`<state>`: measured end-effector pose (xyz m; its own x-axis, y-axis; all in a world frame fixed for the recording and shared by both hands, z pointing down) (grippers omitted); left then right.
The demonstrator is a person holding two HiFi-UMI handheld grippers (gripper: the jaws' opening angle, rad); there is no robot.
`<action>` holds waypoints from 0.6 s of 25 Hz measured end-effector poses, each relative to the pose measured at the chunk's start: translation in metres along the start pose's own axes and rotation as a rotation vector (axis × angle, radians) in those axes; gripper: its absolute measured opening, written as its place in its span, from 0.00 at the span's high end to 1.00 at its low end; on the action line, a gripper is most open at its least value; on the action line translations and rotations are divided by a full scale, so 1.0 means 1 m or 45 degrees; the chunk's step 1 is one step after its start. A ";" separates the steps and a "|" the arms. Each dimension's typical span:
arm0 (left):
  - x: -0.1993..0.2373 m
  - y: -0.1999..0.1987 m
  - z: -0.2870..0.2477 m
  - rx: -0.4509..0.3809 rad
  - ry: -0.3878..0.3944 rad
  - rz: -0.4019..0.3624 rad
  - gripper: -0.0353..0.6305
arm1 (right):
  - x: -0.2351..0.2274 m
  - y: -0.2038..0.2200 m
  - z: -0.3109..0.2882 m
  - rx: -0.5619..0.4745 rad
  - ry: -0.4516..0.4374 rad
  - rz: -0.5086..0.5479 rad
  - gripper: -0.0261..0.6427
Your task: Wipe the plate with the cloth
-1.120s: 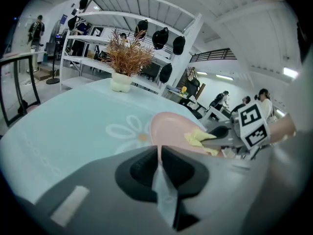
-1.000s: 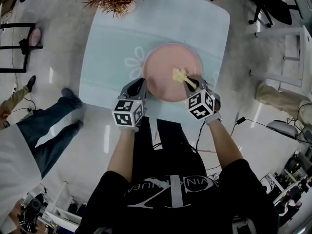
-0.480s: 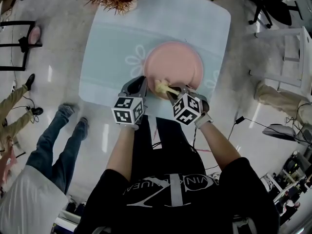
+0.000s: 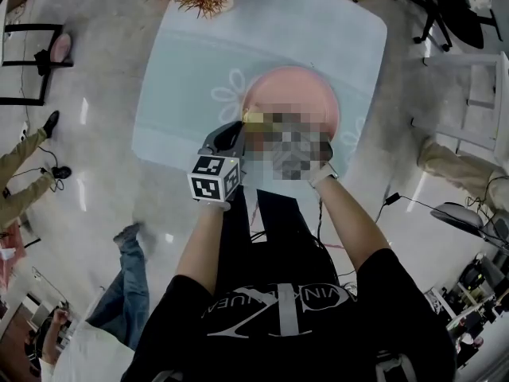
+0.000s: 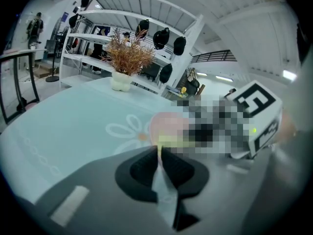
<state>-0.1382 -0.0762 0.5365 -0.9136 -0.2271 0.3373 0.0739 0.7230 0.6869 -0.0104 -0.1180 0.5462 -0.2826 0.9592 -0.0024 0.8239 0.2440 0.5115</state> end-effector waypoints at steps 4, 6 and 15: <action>0.001 0.001 -0.001 -0.001 -0.006 -0.002 0.95 | -0.025 -0.004 -0.004 -0.007 0.051 -0.002 0.90; 0.001 0.001 -0.001 -0.001 -0.008 -0.005 0.95 | -0.037 -0.004 -0.003 -0.003 0.082 0.001 0.90; 0.001 0.001 -0.001 0.001 -0.024 -0.016 0.95 | -0.089 0.025 0.013 0.064 0.273 -0.114 0.90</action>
<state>-0.1385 -0.0766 0.5382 -0.9217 -0.2237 0.3168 0.0623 0.7208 0.6903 0.0417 -0.1954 0.5482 -0.4491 0.8826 0.1392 0.8127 0.3388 0.4740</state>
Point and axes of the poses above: the fingertips, and each gripper's own axes: z backward along the fingers, x to its left, y out of its underside, the point moved 9 cm from there along z, backward along the fingers, and after that the axes turned 5 degrees about -y, right-handed, at the moved point
